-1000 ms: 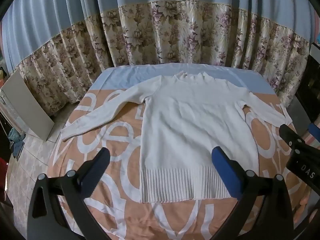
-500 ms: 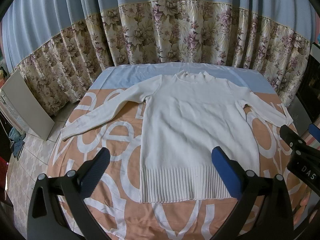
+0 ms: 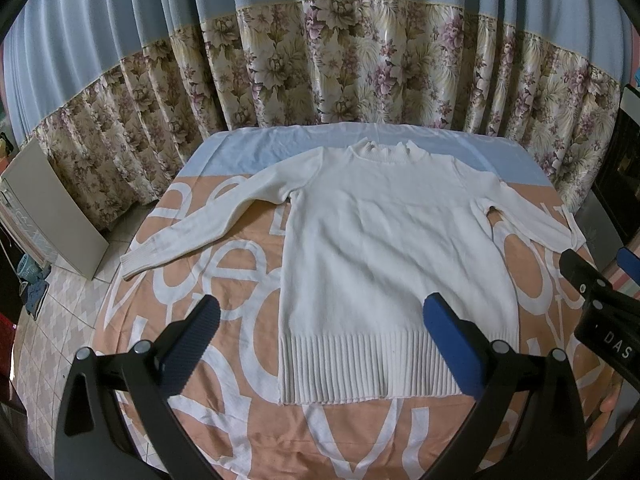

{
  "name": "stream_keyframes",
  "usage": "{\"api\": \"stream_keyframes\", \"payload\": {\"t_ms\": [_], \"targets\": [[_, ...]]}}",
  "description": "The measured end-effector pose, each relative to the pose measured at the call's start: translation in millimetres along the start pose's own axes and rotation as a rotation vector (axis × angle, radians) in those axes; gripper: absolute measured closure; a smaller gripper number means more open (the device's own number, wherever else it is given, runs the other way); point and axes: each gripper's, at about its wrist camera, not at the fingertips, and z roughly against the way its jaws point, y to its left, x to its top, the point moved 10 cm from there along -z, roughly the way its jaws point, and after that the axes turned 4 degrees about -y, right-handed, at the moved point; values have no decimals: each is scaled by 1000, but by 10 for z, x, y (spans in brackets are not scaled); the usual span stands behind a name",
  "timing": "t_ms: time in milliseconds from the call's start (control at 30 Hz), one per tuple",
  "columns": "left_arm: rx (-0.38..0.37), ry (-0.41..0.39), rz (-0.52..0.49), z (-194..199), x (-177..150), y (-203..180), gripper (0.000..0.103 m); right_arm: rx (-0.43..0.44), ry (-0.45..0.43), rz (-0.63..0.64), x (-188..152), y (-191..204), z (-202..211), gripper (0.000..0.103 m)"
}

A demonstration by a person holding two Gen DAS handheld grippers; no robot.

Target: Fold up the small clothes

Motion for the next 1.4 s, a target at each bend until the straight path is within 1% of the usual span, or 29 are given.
{"api": "stream_keyframes", "payload": {"t_ms": [1133, 1300, 1400], "targets": [[1, 8, 1, -23, 3, -8, 2, -4, 7, 9, -16, 41, -20, 3], [3, 13, 3, -124, -172, -9, 2, -3, 11, 11, -29, 43, -38, 3], [3, 15, 1, -127, -175, -5, 2, -3, 11, 11, -30, 45, -40, 3]]}}
